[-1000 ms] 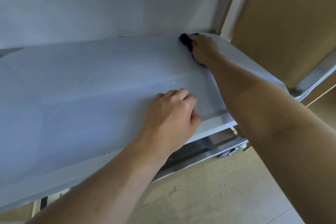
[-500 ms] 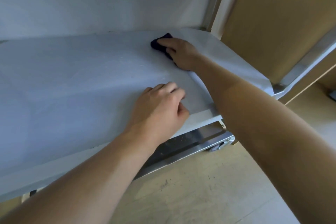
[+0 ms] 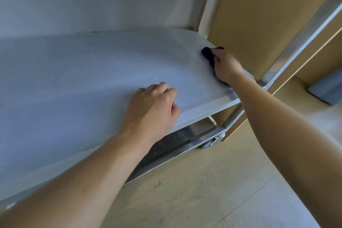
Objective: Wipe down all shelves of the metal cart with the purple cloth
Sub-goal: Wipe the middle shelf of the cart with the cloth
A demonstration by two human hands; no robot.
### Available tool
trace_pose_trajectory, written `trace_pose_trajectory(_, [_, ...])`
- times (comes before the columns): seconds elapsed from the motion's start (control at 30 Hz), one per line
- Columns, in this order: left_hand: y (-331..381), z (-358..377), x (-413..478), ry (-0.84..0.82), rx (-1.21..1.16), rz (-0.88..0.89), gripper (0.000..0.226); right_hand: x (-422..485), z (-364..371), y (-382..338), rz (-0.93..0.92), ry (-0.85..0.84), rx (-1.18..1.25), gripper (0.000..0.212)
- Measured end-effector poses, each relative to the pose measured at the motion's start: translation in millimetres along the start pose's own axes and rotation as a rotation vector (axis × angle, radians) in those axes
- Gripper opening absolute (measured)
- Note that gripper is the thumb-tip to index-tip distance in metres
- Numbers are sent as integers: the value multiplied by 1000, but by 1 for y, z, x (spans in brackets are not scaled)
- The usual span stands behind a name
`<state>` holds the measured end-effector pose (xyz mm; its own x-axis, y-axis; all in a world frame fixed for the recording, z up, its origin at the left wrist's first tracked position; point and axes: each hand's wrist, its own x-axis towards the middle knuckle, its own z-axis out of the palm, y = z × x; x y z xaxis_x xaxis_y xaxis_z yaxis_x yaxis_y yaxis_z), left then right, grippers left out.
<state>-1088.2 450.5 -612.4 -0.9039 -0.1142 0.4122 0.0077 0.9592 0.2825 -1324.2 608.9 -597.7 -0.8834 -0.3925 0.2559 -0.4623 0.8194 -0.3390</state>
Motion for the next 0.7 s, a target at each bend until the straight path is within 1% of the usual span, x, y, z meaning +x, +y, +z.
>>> trace_pose_trajectory(0.1, [-1, 1, 1, 3, 11, 3, 28, 13, 7, -7, 49, 2, -6, 36])
trace_pose_trajectory(0.2, [-1, 1, 0, 14, 22, 14, 28, 22, 12, -20, 57, -19, -43, 45])
trace_pose_trajectory(0.27, [-1, 2, 1, 14, 27, 15, 28, 26, 16, -33, 34, -47, -43, 47])
trace_pose_trajectory(0.37, [-2, 0, 1, 28, 20, 4, 27, 26, 24, -60, -88, -95, -12, 44])
trace_pose_trajectory(0.47, [-4, -2, -1, 33, 4, 1, 28, 11, 33, -87, -314, -141, -7, 45])
trace_pose_trajectory(0.57, [-6, -2, -1, 37, -3, 1, 28, -14, 34, -89, -489, -130, 11, 43])
trace_pose_trajectory(0.63, [-5, -1, -1, 42, -1, 2, 27, -25, 31, -77, -532, -115, 6, 42])
trace_pose_trajectory(0.7, [-4, 0, 0, 30, 1, 6, 29, -30, 28, -70, -503, -99, 6, 41])
